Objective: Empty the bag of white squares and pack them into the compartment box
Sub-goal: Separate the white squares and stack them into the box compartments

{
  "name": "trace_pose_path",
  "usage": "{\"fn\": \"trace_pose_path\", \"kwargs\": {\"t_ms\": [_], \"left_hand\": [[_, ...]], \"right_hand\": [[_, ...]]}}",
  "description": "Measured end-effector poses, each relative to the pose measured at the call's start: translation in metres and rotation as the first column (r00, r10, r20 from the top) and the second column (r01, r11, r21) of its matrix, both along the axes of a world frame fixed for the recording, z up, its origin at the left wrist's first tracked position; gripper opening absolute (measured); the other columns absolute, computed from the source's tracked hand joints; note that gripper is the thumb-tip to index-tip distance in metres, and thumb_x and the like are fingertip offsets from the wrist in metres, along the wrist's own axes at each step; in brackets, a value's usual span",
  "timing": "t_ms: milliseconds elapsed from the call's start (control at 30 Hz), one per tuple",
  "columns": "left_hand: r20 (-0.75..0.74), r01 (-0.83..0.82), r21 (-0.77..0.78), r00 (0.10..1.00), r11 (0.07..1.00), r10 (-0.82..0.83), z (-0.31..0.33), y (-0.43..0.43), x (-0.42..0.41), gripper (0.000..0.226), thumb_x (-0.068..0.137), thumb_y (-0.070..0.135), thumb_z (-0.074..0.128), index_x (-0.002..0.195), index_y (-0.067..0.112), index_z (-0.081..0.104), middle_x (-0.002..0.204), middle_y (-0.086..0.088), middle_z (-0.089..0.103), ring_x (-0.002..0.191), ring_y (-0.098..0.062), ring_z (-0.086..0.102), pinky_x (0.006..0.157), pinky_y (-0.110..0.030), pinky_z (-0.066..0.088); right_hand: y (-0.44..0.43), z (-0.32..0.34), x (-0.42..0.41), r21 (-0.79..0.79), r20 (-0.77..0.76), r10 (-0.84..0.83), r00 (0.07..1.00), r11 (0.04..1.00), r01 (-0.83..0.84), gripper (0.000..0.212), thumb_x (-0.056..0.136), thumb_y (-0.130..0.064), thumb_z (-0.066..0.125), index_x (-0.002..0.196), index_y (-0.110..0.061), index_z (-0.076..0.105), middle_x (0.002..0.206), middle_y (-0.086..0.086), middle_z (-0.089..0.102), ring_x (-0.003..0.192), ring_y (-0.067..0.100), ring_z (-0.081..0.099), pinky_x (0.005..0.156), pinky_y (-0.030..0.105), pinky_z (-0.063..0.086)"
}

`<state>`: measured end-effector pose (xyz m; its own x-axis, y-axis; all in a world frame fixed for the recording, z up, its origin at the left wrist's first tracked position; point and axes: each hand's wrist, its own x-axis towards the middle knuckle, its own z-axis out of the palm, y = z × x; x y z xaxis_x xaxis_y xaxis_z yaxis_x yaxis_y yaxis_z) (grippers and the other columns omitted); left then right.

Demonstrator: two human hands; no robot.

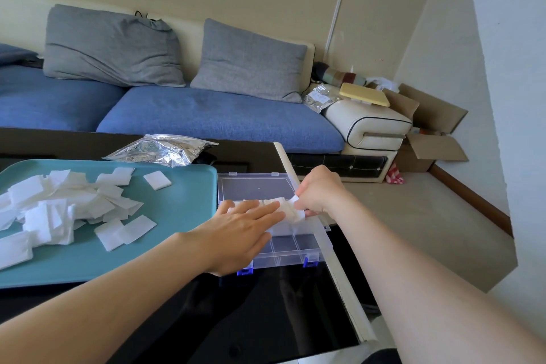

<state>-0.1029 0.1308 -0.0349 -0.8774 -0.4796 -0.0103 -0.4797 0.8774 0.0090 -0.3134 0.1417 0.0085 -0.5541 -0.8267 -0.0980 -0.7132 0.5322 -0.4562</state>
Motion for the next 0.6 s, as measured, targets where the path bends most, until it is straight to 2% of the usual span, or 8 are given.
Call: {"fn": "trace_pose_path", "kwargs": {"t_ms": [67,200,267,367,467,533,600], "left_hand": [[-0.005,-0.004,0.021,1.0,1.0,0.005,0.001,0.0,-0.001,0.054,0.112,0.048,0.018,0.165,0.04,0.007,0.174,0.015,-0.003,0.158,-0.019,0.009,0.123,-0.053,0.018],[-0.015,0.006,0.027,1.0,1.0,-0.006,-0.001,-0.004,-0.005,0.056,0.112,0.049,0.022,0.164,0.039,0.006,0.174,0.015,-0.007,0.16,-0.022,0.004,0.125,-0.052,0.014],[-0.013,-0.004,0.059,1.0,0.998,0.005,-0.002,-0.005,-0.008,0.057,0.111,0.05,0.022,0.165,0.039,0.005,0.174,0.015,-0.006,0.161,-0.02,0.0,0.127,-0.052,0.01],[-0.017,-0.008,0.096,1.0,0.995,0.009,-0.004,-0.006,-0.008,0.055,0.111,0.049,0.022,0.164,0.038,0.012,0.174,0.014,0.003,0.16,-0.017,0.001,0.127,-0.053,0.009],[-0.045,0.007,0.069,0.999,0.998,-0.004,-0.006,-0.009,-0.008,0.052,0.111,0.049,0.022,0.161,0.038,0.02,0.171,0.015,0.013,0.158,-0.018,0.008,0.126,-0.053,0.012],[-0.051,0.013,0.053,0.999,0.999,-0.01,-0.007,-0.011,-0.007,0.051,0.11,0.049,0.023,0.16,0.038,0.023,0.17,0.016,0.018,0.156,-0.018,0.013,0.124,-0.052,0.015],[-0.056,0.012,0.081,0.998,0.997,-0.007,-0.005,-0.01,-0.008,0.05,0.11,0.048,0.024,0.16,0.038,0.023,0.17,0.015,0.019,0.157,-0.018,0.014,0.124,-0.051,0.017]], "right_hand": [[0.002,-0.001,0.001,-0.008,-0.048,0.044,0.998,0.999,-0.044,0.048,0.068,-0.011,0.096,0.11,-0.009,0.072,0.108,0.01,0.071,0.092,0.027,0.074,0.076,0.039,0.066],[0.003,-0.001,0.004,-0.008,-0.208,0.105,0.972,0.994,-0.109,0.049,0.068,-0.021,0.097,0.109,-0.009,0.073,0.1,0.009,0.07,0.086,0.024,0.07,0.074,0.037,0.063],[0.006,0.002,0.008,0.009,-0.243,0.116,0.963,0.993,-0.117,0.048,0.072,-0.016,0.092,0.114,-0.008,0.072,0.103,0.01,0.068,0.086,0.024,0.069,0.072,0.036,0.062],[0.011,0.007,0.013,0.022,-0.305,0.17,0.937,0.985,-0.171,0.04,0.089,-0.008,0.076,0.126,-0.005,0.061,0.104,0.009,0.058,0.087,0.027,0.06,0.064,0.032,0.05],[0.011,0.014,0.017,-0.046,-0.354,0.208,0.912,0.97,-0.239,0.045,0.091,-0.003,0.071,0.134,-0.006,0.058,0.099,0.008,0.055,0.09,0.029,0.058,0.075,0.039,0.056],[0.009,0.014,0.02,-0.052,-0.317,0.257,0.913,0.956,-0.287,0.034,0.088,-0.002,0.072,0.122,-0.005,0.07,0.103,0.01,0.065,0.098,0.028,0.061,0.083,0.04,0.059],[0.009,0.01,0.023,-0.006,-0.26,0.33,0.907,0.939,-0.343,0.016,0.09,-0.005,0.072,0.104,-0.008,0.078,0.104,0.009,0.069,0.105,0.024,0.061,0.085,0.033,0.056]]}}
